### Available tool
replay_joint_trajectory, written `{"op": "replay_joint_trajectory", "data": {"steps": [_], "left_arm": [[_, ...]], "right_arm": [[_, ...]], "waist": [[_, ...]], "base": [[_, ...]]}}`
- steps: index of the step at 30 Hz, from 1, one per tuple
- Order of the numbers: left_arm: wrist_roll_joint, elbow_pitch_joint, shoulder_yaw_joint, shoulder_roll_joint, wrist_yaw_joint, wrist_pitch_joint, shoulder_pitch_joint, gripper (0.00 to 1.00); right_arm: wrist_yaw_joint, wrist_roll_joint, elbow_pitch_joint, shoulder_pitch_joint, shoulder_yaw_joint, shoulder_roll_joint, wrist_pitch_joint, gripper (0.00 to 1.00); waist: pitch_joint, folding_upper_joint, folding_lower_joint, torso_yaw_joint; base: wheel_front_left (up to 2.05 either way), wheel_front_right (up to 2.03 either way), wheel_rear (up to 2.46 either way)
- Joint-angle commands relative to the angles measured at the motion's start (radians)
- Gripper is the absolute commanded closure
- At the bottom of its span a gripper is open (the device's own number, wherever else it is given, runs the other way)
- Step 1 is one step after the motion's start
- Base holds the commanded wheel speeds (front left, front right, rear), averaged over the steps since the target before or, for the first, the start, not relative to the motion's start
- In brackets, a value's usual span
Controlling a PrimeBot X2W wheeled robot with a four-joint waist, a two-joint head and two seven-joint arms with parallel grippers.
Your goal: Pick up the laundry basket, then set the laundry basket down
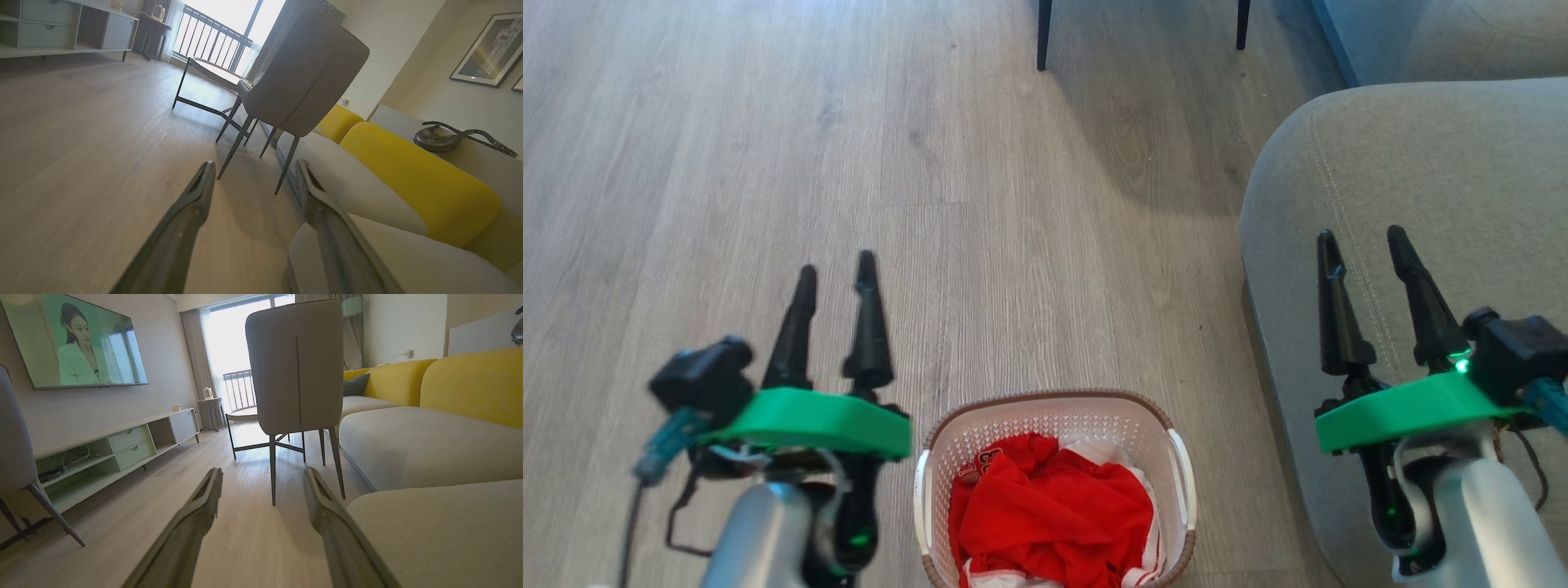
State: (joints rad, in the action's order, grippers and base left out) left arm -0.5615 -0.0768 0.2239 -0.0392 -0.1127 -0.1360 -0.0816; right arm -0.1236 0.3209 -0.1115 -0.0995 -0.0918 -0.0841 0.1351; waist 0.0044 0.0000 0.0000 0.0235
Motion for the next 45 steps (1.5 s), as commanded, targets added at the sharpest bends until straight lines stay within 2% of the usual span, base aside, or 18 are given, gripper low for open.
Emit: {"op": "replay_joint_trajectory", "data": {"steps": [1, 7, 18, 27, 32, 36, 38, 45], "left_arm": [[0.047, -0.037, 0.0, -0.009, -0.009, -0.015, -0.065, 0.0], [0.149, -0.002, 0.087, -0.011, -0.007, -0.032, -0.072, 0.0], [0.248, 0.116, 0.131, -0.01, 0.012, -0.064, -0.062, 0.0], [0.321, 0.127, 0.155, -0.011, -0.018, -0.091, -0.075, 0.0], [0.396, 0.12, 0.172, -0.011, -0.055, -0.102, -0.086, 0.0], [0.365, 0.124, 0.169, -0.011, -0.078, -0.114, -0.08, 0.0], [0.313, 0.137, 0.159, -0.011, -0.069, -0.12, -0.071, 0.0], [0.253, 0.183, 0.11, -0.011, -0.063, -0.126, -0.06, 0.0]], "right_arm": [[-0.005, -0.039, -0.047, -0.056, -0.021, -0.017, 0.016, 0.0], [-0.005, -0.098, -0.033, -0.044, -0.04, -0.014, 0.033, 0.0], [-0.006, -0.134, 0.048, -0.009, -0.026, 0.017, 0.065, 0.0], [-0.006, -0.194, 0.091, -0.016, -0.053, 0.022, 0.092, 0.0], [-0.007, -0.24, 0.084, -0.02, -0.071, 0.016, 0.103, 0.0], [-0.007, -0.281, 0.081, -0.019, -0.077, 0.012, 0.115, 0.0], [-0.007, -0.279, 0.085, -0.017, -0.07, 0.017, 0.121, 0.0], [-0.007, -0.192, 0.134, 0.001, -0.04, 0.028, 0.127, 0.0]], "waist": [[-0.001, 0.0, 0.0, 0.0], [-0.004, 0.0, 0.0, -0.001], [-0.022, 0.0, 0.0, 0.0], [-0.026, 0.0, 0.0, 0.001], [-0.023, 0.0, 0.0, 0.002], [-0.022, 0.0, 0.0, 0.004], [-0.023, 0.0, 0.0, 0.005], [-0.026, 0.0, 0.0, 0.004]], "base": [[0.0, 0.0, 0.0], [0.0, 0.0, 0.0], [0.0, 0.0, 0.0], [0.0, 0.0, 0.0], [0.0, 0.0, 0.0], [0.0, 0.0, 0.0], [0.0, 0.0, 0.0], [0.0, 0.0, 0.0]]}}
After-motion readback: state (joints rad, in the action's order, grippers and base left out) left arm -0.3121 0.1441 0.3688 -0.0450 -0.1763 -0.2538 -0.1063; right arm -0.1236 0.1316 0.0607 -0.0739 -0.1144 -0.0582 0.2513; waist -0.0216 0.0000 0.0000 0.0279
